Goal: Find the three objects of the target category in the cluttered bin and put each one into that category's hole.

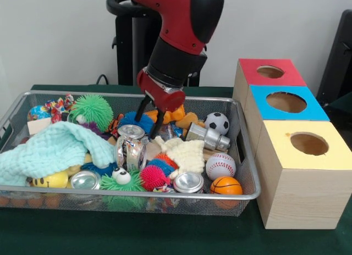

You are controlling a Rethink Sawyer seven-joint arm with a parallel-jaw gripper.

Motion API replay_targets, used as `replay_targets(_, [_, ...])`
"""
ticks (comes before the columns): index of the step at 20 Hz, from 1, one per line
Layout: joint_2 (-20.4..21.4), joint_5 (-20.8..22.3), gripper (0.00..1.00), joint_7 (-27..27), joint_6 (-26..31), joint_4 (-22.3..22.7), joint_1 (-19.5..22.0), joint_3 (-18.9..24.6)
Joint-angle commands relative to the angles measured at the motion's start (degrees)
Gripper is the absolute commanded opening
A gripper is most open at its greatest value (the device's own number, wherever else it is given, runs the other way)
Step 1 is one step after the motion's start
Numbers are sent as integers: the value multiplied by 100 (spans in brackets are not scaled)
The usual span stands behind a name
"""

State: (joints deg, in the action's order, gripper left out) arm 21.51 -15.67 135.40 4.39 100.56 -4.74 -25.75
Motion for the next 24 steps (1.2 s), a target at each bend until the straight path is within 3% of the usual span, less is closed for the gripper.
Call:
replay_targets(1, [-575, -942, 100, 1736, -291, 9, -275, 552])
replay_targets(6, [-640, -1293, 100, 1609, -328, 47, -409, 521])
replay_targets(10, [-546, -1577, 100, 1590, 60, 135, -405, 663])
replay_targets(14, [-338, -1753, 100, 1501, 805, 278, -378, 736])
replay_targets(17, [-131, -1598, 100, 1286, 1987, 307, -378, 570])
replay_targets(19, [58, -1558, 100, 1210, 2475, 422, -226, 702])
replay_targets(24, [260, -1530, 100, 1117, 3152, 602, -124, 769])
